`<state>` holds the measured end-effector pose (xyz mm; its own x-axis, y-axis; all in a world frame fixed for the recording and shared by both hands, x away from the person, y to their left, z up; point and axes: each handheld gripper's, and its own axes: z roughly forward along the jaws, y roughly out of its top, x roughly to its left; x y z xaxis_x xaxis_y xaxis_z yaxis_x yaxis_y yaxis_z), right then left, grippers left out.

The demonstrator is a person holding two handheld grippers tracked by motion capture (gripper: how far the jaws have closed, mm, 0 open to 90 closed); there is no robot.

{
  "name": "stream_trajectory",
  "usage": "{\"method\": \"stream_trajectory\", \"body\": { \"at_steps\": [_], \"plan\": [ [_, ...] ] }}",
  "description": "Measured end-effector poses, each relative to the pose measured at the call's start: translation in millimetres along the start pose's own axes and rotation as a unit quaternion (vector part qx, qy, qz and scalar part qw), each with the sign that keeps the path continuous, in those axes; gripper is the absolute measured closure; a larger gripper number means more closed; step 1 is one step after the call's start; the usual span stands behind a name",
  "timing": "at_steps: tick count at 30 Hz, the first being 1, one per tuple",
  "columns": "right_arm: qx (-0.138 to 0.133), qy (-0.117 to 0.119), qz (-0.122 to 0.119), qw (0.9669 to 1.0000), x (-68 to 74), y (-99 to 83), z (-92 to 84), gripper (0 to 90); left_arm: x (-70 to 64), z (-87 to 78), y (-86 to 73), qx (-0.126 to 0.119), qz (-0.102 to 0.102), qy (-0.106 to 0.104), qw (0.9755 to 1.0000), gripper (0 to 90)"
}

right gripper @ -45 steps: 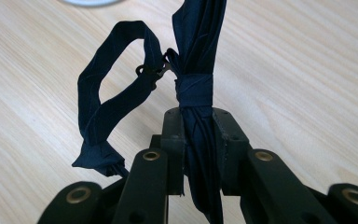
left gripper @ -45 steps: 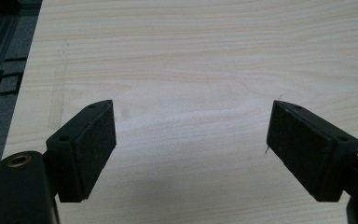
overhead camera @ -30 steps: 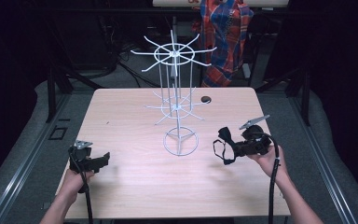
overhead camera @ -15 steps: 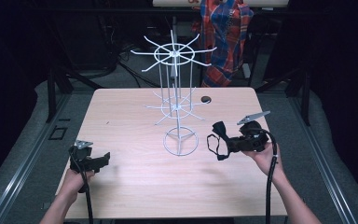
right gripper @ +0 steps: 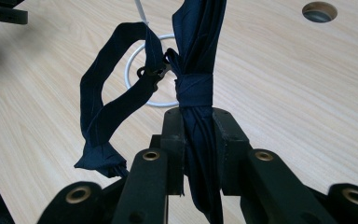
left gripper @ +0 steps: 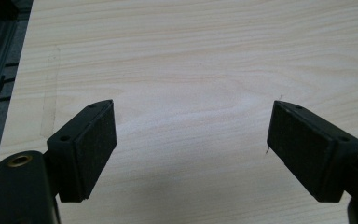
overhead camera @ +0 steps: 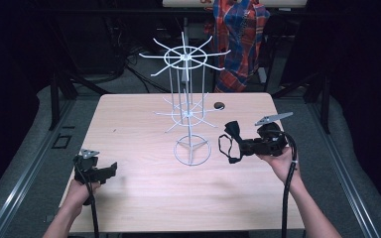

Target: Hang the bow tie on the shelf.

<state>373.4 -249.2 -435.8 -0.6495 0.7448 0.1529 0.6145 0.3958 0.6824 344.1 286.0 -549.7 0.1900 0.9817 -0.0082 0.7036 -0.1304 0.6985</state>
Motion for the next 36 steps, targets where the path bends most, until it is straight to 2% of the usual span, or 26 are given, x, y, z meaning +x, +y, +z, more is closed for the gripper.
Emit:
{"method": "stream_trajectory", "body": {
  "at_steps": [8, 10, 19, 25, 28, 32, 36],
  "plan": [
    [-0.012, 0.010, -0.003, 0.9999, 5.1, 5.6, -4.0, 76.6, 0.5, 1.5, 0.1, 0.001, 0.002, -0.005, 1.0000, 16.0],
    [-0.013, 0.008, -0.010, 0.9998, 5.5, 6.4, -5.6, 76.7, -0.4, 1.9, 0.4, 0.000, 0.003, -0.006, 1.0000, 16.0],
    [-0.035, 0.010, -0.007, 0.9993, 5.2, 7.7, -15.9, 76.6, -0.5, 0.4, 0.1, 0.001, 0.003, -0.005, 1.0000, 16.0],
    [-0.045, 0.011, -0.018, 0.9987, 7.6, 10.9, -23.6, 76.6, -1.2, 0.5, 0.1, 0.002, 0.005, -0.006, 1.0000, 16.0],
    [-0.051, 0.011, -0.016, 0.9985, 7.4, 10.8, -25.3, 76.6, -1.3, 0.2, 0.0, 0.002, 0.005, -0.005, 1.0000, 16.0],
    [-0.055, 0.017, -0.016, 0.9982, 6.6, 11.3, -26.8, 76.6, -1.9, 0.9, 0.4, 0.014, 0.009, 0.001, 0.9999, 16.0],
    [-0.062, 0.018, -0.016, 0.9978, 6.2, 12.0, -30.1, 76.6, -3.0, 1.5, 0.4, 0.015, 0.008, 0.001, 0.9999, 16.0]
  ]
}}
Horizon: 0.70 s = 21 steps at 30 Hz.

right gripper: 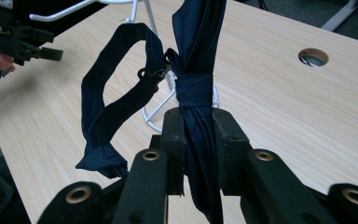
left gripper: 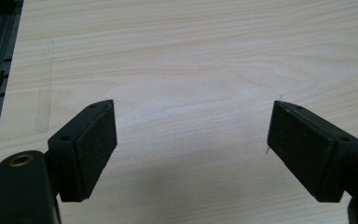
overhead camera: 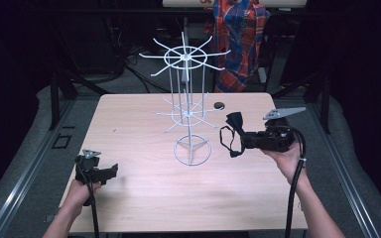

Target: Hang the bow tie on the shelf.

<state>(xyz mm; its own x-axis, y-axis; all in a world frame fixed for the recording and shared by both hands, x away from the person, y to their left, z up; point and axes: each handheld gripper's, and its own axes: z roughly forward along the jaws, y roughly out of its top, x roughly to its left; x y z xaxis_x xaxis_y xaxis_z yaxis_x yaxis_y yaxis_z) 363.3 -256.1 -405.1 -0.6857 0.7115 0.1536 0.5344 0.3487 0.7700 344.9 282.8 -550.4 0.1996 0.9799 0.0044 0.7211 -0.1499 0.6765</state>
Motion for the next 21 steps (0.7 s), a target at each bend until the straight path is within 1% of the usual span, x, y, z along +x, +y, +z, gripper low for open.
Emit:
{"method": "stream_trajectory", "body": {
  "at_steps": [5, 6, 8, 9, 12, 13, 14, 16, 21],
  "plan": [
    [-0.008, 0.000, 0.002, 1.0000, 0.1, 2.0, -4.5, 76.6, -0.6, -0.8, 0.2, -0.001, -0.001, 0.001, 1.0000, 16.0],
    [-0.013, 0.001, 0.003, 0.9999, 0.2, 2.5, -4.8, 76.6, -0.6, -0.7, 0.2, -0.001, -0.001, 0.001, 1.0000, 16.0],
    [-0.010, 0.002, 0.002, 0.9999, -0.2, 4.0, -5.5, 76.6, -0.7, -0.6, 0.2, -0.001, -0.001, 0.002, 1.0000, 16.0],
    [-0.017, 0.003, 0.005, 0.9998, -0.1, 4.5, -4.8, 76.6, -0.6, -0.6, 0.2, -0.001, -0.001, 0.002, 1.0000, 16.0],
    [-0.016, 0.004, 0.002, 0.9999, -0.4, 7.9, -5.3, 76.6, -0.8, -0.9, 0.3, -0.001, -0.001, 0.002, 1.0000, 16.0],
    [-0.021, 0.004, 0.003, 0.9998, 0.2, 8.7, -4.8, 76.6, -0.8, -0.9, 0.3, -0.001, -0.001, 0.002, 1.0000, 16.0],
    [-0.018, 0.006, 0.001, 0.9998, 0.3, 10.0, -5.0, 76.6, -0.8, -0.9, 0.3, -0.001, -0.001, 0.003, 1.0000, 16.0],
    [-0.021, 0.007, 0.003, 0.9997, 1.1, 11.3, -3.9, 76.6, -0.6, -0.9, 0.2, -0.001, -0.001, 0.004, 1.0000, 16.0],
    [-0.014, 0.011, -0.001, 0.9998, 2.3, 13.7, 3.4, 76.5, -0.8, -0.6, 0.3, 0.000, 0.000, 0.003, 1.0000, 16.0]
  ]
}}
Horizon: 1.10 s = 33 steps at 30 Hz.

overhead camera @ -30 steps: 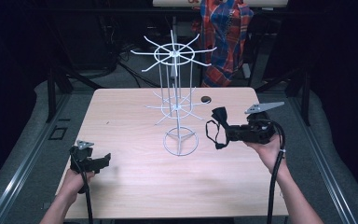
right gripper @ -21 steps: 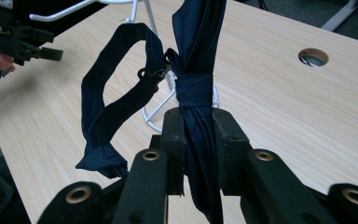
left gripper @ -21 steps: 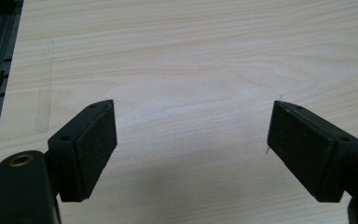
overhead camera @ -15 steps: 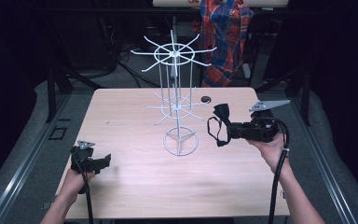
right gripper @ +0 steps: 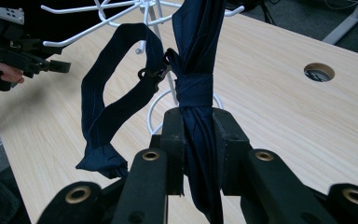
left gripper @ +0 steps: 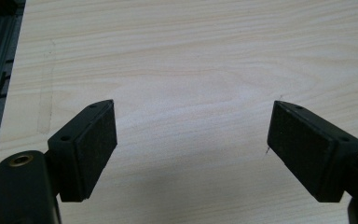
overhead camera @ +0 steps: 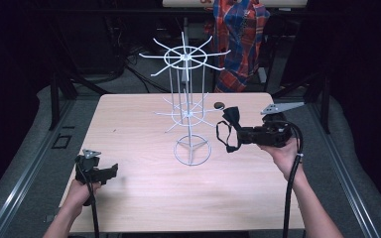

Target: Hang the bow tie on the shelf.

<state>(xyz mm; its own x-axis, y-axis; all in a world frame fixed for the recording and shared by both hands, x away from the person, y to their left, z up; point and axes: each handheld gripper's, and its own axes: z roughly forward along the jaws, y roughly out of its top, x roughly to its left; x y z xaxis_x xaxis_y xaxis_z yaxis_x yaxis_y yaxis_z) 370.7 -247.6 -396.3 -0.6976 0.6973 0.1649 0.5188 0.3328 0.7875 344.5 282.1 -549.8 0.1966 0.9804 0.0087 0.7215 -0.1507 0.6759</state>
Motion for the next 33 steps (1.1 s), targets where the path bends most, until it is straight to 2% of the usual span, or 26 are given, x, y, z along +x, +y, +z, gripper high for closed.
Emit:
{"method": "stream_trajectory", "body": {
  "at_steps": [17, 22, 29, 33],
  "plan": [
    [0.021, 0.008, 0.006, 0.9997, -2.1, 0.7, 21.1, 76.3, 0.1, 0.4, -0.2, 0.000, 0.002, -0.001, 1.0000, 16.1],
    [0.020, 0.007, 0.009, 0.9997, -1.8, 0.3, 25.8, 76.3, -0.7, -0.2, -0.3, -0.004, 0.000, -0.001, 1.0000, 16.0],
    [0.025, 0.011, 0.000, 0.9996, 1.6, 4.5, 33.9, 76.2, -0.3, 0.4, -0.4, -0.003, 0.001, -0.002, 1.0000, 16.0],
    [0.025, 0.017, 0.005, 0.9995, 2.2, 6.1, 39.3, 76.0, -0.1, 0.2, -0.5, -0.004, 0.001, -0.003, 1.0000, 16.0]
  ]
}}
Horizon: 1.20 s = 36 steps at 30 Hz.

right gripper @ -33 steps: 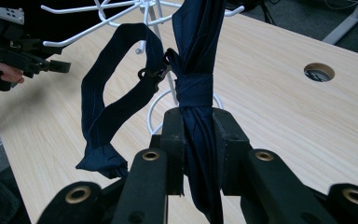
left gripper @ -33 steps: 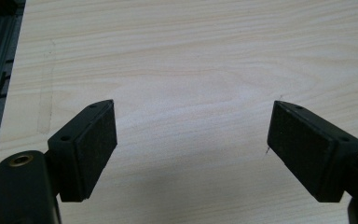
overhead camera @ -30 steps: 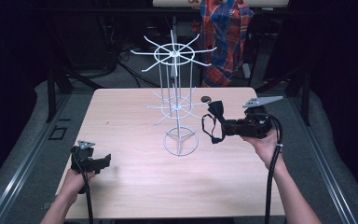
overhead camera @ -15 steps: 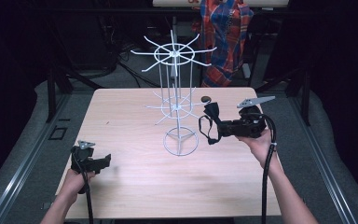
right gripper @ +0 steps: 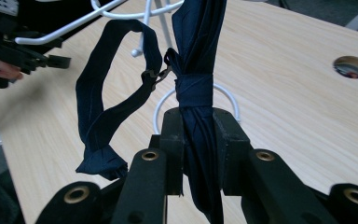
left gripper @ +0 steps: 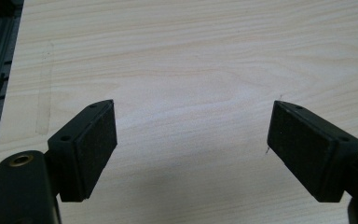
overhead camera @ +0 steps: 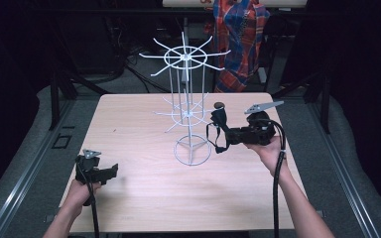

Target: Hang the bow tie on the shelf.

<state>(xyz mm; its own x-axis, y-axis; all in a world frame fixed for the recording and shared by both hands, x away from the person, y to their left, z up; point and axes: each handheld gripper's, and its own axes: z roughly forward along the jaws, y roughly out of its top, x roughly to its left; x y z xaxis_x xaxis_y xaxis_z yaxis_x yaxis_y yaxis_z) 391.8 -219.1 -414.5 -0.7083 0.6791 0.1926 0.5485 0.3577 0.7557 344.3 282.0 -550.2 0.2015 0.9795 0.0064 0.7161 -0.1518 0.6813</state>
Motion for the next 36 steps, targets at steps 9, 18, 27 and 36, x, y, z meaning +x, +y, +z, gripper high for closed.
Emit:
{"method": "stream_trajectory", "body": {
  "at_steps": [9, 18, 27, 36],
  "plan": [
    [0.006, 0.002, 0.004, 1.0000, 2.2, 2.6, 11.1, 76.0, -0.1, 0.0, 0.1, -0.002, 0.001, -0.003, 1.0000, 16.0],
    [0.014, 0.009, 0.014, 0.9998, 3.4, 1.2, 22.9, 75.9, -1.1, -0.7, 0.7, -0.005, 0.005, -0.003, 1.0000, 16.0],
    [0.020, 0.010, 0.032, 0.9992, 2.5, 2.7, 37.8, 75.7, -0.3, -0.6, 0.4, -0.006, 0.003, -0.003, 1.0000, 16.0],
    [0.027, 0.017, 0.046, 0.9984, 2.0, -0.1, 46.4, 75.5, -1.0, -0.4, 0.6, -0.006, 0.006, -0.005, 1.0000, 16.0]
  ]
}}
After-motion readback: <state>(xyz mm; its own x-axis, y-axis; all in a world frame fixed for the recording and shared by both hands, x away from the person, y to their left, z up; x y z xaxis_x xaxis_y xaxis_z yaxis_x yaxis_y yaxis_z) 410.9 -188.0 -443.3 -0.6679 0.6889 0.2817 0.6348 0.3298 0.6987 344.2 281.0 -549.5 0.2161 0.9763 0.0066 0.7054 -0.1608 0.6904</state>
